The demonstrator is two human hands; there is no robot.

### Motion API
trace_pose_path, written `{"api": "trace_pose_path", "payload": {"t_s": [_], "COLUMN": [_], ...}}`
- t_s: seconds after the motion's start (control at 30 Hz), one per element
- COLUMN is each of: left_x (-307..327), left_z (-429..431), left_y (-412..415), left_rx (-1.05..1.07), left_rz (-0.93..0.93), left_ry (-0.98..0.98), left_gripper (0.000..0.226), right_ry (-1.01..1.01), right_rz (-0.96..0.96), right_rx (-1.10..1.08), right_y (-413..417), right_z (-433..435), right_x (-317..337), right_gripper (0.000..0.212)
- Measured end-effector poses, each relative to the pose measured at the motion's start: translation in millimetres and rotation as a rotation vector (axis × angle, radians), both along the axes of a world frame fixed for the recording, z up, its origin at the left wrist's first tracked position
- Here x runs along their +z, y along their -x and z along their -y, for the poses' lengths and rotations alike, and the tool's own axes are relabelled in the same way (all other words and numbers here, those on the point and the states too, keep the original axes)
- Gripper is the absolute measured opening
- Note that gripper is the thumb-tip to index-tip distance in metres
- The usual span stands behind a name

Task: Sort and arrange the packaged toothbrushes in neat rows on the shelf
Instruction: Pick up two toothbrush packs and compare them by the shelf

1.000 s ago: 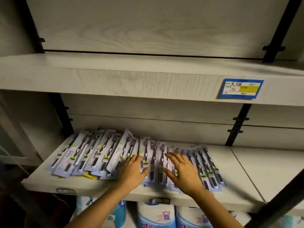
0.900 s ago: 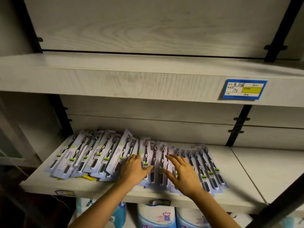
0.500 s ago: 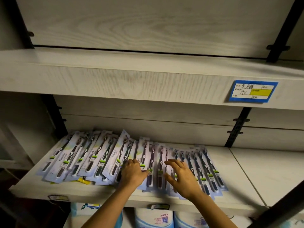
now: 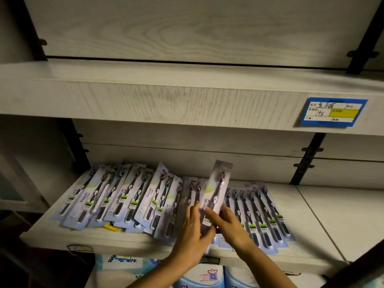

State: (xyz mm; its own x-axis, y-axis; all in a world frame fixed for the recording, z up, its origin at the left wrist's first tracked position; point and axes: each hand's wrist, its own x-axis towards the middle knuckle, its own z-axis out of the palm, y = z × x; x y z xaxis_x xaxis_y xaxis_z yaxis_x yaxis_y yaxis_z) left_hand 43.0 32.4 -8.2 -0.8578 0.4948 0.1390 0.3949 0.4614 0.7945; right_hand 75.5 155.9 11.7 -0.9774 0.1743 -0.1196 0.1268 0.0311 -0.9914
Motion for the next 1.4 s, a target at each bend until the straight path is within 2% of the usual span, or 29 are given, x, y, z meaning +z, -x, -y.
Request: {"api": "trace_pose_path", "payload": {"t_s": [0.07,0.13,0.2,0.27,0.37,0.47,0.67,0.77,0.93,1.1,1.17,1.23,1.33,1.4], "left_x": [0.4,-2.2,-7.5,-14.2,-23.1,-28.1,-31.3,-36.3,-40.0,-29.1,-26.1,-24.8,-19.8,-13.0], "left_z": [2.0,6.3,9.8,9.7,2.4,-4.3,-10.1,-8.5,-5.3,4.8,7.0,7.5,6.6,5.9], "left_y": [-9.6,-7.3,11.2,37.3,67.0,76.9,86.5,86.9,78.8,69.3,63.1,57.2,47.7,40.8], "left_rx": [-0.044,-0.047,0.04,0.173,0.231,0.224,0.216,0.205,0.243,0.282,0.246,0.237,0.201,0.163], "left_rz": [0.072,0.05,0.017,-0.058,-0.1,-0.125,-0.179,-0.203,-0.326,-0.296,-0.192,0.014,0.316,0.435], "left_ry": [-0.036,0.022,0.102,0.277,0.558,0.738,0.887,0.892,0.73,0.226,-0.013,-0.234,-0.434,-0.515], "left_gripper": [0.067,0.059,0.039,0.03,0.037,0.039,0.054,0.056,0.044,0.025,0.026,0.041,0.057,0.058], "right_ry": [0.004,0.014,0.015,-0.008,-0.029,-0.041,-0.068,-0.081,-0.059,-0.037,-0.012,-0.012,-0.036,-0.034], "right_rz": [0.028,0.06,0.083,0.099,0.106,0.114,0.111,0.109,0.114,0.095,0.089,0.087,0.065,0.036], "right_rx": [0.014,0.038,0.048,0.061,0.065,0.069,0.054,0.046,0.037,0.009,-0.001,-0.008,-0.01,-0.013], "right_y": [-6.1,-10.7,-12.2,-11.8,-9.6,-6.0,-2.4,-1.6,-0.8,2.2,2.9,2.2,-3.0,-8.3], "right_z": [-3.5,-8.7,-15.1,-20.3,-23.7,-25.1,-27.9,-30.0,-34.6,-37.7,-36.9,-35.8,-34.1,-33.1], "right_x": [-1.2,-3.9,-6.1,-7.3,-6.3,-5.0,-4.0,-6.1,-9.5,-10.7,-9.3,-7.8,-5.3,-3.5], "right_gripper": [0.024,0.021,0.019,0.021,0.023,0.026,0.031,0.033,0.032,0.036,0.034,0.03,0.022,0.022]}}
